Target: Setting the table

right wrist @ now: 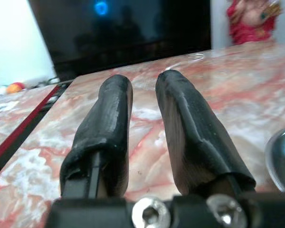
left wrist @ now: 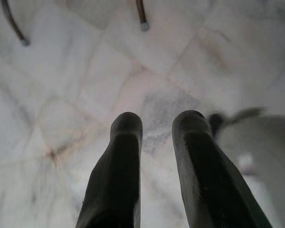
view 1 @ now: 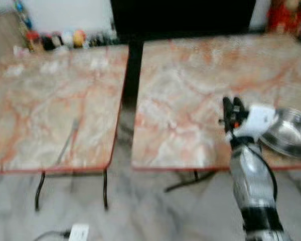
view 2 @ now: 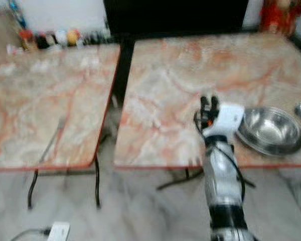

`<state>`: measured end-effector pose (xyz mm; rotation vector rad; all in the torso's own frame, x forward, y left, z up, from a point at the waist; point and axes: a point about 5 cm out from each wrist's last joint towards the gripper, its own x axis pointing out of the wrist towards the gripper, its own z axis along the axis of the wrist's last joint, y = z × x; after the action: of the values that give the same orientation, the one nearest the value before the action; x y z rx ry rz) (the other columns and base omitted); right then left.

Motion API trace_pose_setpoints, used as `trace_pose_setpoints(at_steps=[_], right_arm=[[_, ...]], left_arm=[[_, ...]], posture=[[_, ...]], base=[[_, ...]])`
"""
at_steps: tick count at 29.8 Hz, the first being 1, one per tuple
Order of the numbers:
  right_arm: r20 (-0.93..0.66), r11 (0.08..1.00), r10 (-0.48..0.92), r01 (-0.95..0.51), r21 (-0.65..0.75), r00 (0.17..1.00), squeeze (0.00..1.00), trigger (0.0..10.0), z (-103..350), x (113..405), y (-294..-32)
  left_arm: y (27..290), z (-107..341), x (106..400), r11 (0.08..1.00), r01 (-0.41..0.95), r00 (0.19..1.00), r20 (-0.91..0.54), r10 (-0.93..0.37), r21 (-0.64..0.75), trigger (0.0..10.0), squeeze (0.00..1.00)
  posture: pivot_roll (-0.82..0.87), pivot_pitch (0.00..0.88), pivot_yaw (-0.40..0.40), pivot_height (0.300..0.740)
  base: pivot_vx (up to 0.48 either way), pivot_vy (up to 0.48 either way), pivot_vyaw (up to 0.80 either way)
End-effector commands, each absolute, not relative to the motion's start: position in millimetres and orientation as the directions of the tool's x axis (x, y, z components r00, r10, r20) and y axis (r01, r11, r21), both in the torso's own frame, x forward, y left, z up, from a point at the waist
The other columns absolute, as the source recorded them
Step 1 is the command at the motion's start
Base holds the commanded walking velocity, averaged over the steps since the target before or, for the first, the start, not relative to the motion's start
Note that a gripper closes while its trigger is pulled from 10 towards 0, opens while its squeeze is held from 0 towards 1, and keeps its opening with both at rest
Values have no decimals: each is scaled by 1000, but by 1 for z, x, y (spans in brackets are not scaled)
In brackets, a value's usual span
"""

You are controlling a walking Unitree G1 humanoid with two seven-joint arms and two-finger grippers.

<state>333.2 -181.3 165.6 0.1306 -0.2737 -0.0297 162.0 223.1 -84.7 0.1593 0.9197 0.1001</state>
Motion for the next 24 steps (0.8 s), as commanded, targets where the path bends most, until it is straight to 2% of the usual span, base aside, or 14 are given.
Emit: trace_pose_setpoints(at_steps=[1, 24], right_arm=[[293, 990, -28, -13, 137, 956, 0, 10000, 174, 338, -171], [287, 990, -50, 9, 141, 957, 0, 10000, 178, 346, -165]], left_arm=[[231, -84, 159, 980, -14, 598, -784, 168, 199, 10000, 0], [237, -80, 164, 977, -51, 611, -768, 194, 206, 10000, 0]], posture=[[-66, 8, 42, 740], [-41, 62, 44, 740]], base=[[0, 480, 0], [0, 480, 0]])
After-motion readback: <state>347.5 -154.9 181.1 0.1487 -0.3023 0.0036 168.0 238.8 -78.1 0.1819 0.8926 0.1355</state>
